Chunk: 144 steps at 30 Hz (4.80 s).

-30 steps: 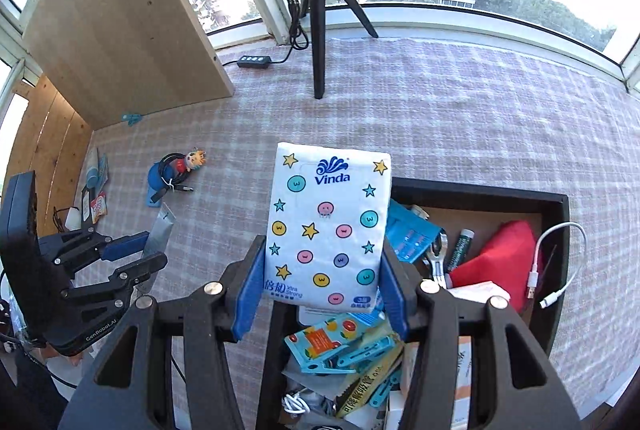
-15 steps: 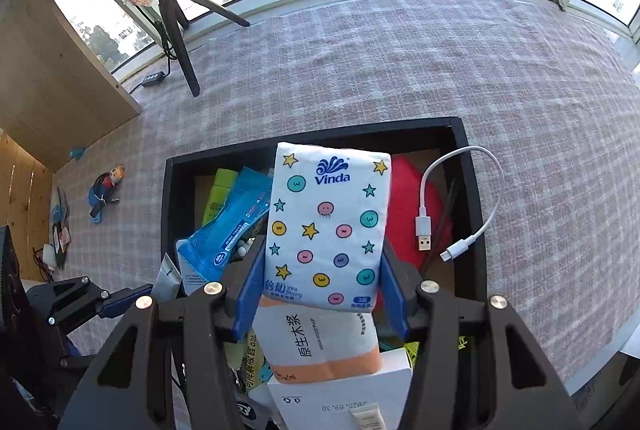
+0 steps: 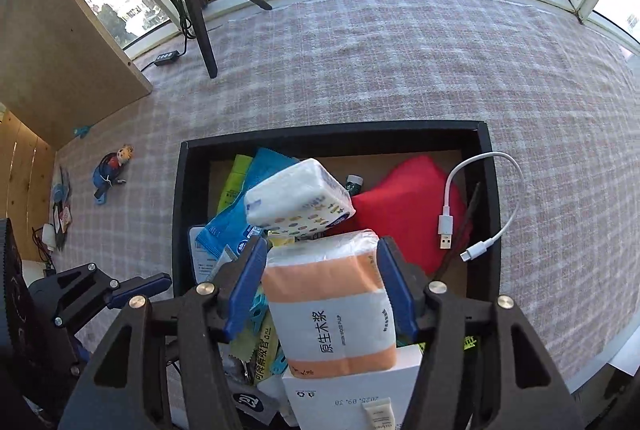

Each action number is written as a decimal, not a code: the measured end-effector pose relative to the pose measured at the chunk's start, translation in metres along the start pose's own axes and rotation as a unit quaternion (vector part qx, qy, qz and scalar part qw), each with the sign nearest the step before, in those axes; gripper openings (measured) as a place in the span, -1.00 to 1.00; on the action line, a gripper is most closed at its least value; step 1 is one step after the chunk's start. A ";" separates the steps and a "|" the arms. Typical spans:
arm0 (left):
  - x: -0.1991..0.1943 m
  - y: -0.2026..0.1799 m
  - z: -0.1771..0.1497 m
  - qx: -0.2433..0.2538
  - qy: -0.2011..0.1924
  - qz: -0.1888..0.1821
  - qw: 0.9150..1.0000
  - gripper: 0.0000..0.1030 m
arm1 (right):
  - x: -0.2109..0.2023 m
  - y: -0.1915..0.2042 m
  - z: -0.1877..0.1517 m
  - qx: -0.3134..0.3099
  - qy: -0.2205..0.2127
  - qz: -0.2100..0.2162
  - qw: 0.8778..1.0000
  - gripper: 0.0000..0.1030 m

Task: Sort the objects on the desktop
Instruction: 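Carry the tube and tissue pack into the black tray and open both grippers, then move both grippers back over the phone stand and black cable, then grasp the round blue stand part with left gripper while right gripper grasps the black cable, then carry the blue round part and black cable into the black tray and open both grippers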

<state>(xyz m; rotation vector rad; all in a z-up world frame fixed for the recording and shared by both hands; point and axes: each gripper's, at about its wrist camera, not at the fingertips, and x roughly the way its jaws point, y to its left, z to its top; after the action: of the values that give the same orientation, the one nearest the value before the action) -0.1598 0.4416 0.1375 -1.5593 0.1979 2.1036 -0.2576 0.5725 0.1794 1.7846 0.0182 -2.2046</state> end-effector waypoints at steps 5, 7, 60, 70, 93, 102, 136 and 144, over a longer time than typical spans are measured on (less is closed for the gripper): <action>-0.004 0.009 -0.004 -0.011 -0.004 0.002 1.000 -0.23 | -0.008 -0.002 0.004 0.007 -0.010 0.004 1.000 0.10; -0.005 0.016 -0.007 -0.018 -0.003 0.001 1.000 -0.23 | -0.008 0.001 0.004 0.005 -0.010 0.006 1.000 0.10; -0.087 0.418 -0.219 -0.414 -0.047 0.126 0.900 -0.10 | 0.150 0.357 0.067 -0.203 0.080 0.102 0.971 -0.20; -0.038 0.372 -0.157 -0.348 -0.030 0.080 0.934 -0.13 | 0.187 0.383 0.069 -0.212 0.110 0.094 0.967 -0.37; 0.019 0.315 -0.083 -0.154 -0.008 0.166 0.974 0.18 | 0.223 0.342 0.083 -0.176 0.140 0.064 0.972 -0.71; 0.039 0.316 -0.064 -0.150 0.002 0.171 0.974 -0.06 | 0.225 0.313 0.093 -0.151 0.143 0.086 0.974 -0.76; -0.073 0.256 -0.097 -0.141 -0.066 0.156 0.975 -0.07 | 0.112 0.270 0.055 -0.151 0.065 0.190 0.968 -0.74; -0.079 0.293 -0.141 -0.207 -0.057 0.166 0.962 -0.07 | 0.185 0.328 0.062 -0.188 0.089 0.122 0.970 -0.52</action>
<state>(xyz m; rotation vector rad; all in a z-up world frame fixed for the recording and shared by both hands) -0.1631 0.1074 0.1113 -1.7224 -0.0297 2.6233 -0.2714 0.2056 0.0749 1.6621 0.2271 -1.7297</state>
